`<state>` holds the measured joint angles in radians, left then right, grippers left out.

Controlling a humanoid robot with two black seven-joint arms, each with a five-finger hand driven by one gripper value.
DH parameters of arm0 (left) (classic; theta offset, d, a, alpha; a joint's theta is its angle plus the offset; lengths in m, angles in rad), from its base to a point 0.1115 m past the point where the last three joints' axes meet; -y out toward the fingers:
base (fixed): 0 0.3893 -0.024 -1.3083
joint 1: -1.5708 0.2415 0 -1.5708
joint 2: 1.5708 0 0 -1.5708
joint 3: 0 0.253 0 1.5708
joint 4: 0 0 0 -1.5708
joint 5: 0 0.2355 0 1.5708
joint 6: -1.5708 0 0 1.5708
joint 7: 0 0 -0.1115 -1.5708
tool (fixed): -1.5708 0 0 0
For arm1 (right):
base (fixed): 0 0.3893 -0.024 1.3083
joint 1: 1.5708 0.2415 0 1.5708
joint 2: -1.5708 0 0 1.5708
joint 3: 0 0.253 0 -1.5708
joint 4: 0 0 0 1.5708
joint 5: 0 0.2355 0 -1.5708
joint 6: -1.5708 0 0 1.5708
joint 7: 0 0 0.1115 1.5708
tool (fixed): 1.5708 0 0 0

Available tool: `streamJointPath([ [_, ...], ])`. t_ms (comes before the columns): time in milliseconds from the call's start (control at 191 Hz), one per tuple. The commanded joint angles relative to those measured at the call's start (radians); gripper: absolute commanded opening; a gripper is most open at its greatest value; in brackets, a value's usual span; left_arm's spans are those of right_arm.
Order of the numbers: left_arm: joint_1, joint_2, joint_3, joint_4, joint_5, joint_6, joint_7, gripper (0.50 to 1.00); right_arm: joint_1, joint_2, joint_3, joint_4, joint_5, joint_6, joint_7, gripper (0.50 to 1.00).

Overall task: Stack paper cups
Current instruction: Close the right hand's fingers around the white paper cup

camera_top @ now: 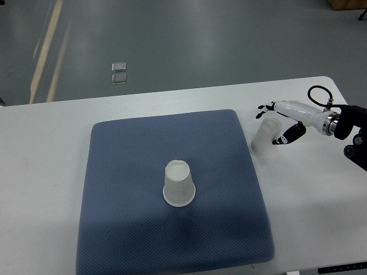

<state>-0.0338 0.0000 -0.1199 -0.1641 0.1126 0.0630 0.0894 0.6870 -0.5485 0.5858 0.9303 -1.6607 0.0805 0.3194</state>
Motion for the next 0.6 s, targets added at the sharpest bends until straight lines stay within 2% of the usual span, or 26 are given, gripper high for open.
streamJointPath([
  [0,0.000,0.000,0.000,0.000,-0.001,0.000,0.000,1.000,0.008,-0.002,-0.021,-0.004,-0.001,0.002,0.001,0.903],
  [277,0.000,0.000,0.000,0.000,0.001,0.000,0.000,1.000,0.035,-0.001,-0.057,-0.039,-0.001,-0.002,0.001,0.891],
  [597,0.000,0.000,-0.001,0.000,-0.001,0.000,0.000,1.000,0.042,-0.002,-0.060,-0.050,-0.022,-0.007,0.003,0.799],
])
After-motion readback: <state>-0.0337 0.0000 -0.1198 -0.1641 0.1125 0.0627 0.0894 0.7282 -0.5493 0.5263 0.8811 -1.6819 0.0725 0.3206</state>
